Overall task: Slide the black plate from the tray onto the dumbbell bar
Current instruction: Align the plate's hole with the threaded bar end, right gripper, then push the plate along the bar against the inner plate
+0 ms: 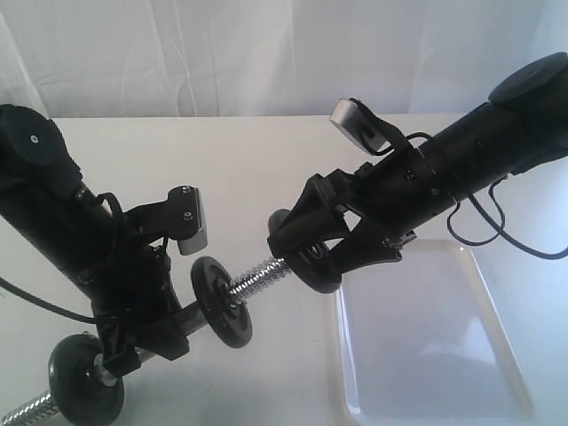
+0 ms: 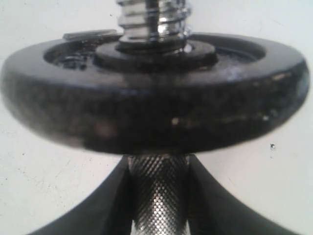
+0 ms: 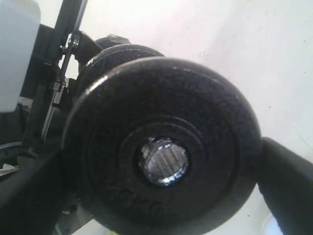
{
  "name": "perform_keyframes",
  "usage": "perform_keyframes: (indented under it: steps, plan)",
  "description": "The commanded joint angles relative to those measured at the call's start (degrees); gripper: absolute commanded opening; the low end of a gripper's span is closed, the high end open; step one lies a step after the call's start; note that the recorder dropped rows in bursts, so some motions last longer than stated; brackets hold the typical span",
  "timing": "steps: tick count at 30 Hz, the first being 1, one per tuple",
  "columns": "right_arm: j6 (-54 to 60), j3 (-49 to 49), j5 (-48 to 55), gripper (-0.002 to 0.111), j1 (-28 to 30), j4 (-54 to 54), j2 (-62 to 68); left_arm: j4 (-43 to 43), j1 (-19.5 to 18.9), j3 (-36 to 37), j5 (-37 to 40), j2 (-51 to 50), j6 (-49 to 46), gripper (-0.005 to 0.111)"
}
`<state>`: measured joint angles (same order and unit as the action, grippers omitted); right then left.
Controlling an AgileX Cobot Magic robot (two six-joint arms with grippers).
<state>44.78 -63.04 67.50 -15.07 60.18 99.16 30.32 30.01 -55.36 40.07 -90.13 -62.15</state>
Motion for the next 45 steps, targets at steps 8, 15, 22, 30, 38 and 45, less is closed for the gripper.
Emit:
perform_keyframes:
  steps: [8,15,22,30,38,45]
  plan:
    - [3.16,-0.21,2.47,0.000,-1.16,10.70,-0.46,19.81,1.14,-1.93,3.29,2.83,-6.46,0.000]
    - [3.16,-0.21,2.47,0.000,-1.16,12.31,-0.46,20.43,1.14,-1.93,3.52,2.83,-7.03,0.000]
    - [6.69,3.09,2.47,0.000,-1.16,18.23,-0.46,21.06,1.14,-1.93,3.67,2.83,-7.26,0.000]
    - [10.40,3.75,2.47,0.000,-1.16,21.28,-0.46,22.33,1.14,-1.93,3.56,2.83,-6.44,0.000]
    - [11.84,3.75,2.47,0.000,-1.16,21.76,-0.46,22.33,1.14,-1.93,3.47,2.83,-5.13,0.000]
    - [11.94,3.75,2.47,0.000,-1.16,19.63,-0.46,19.36,1.14,-1.79,2.70,2.59,-1.27,0.000]
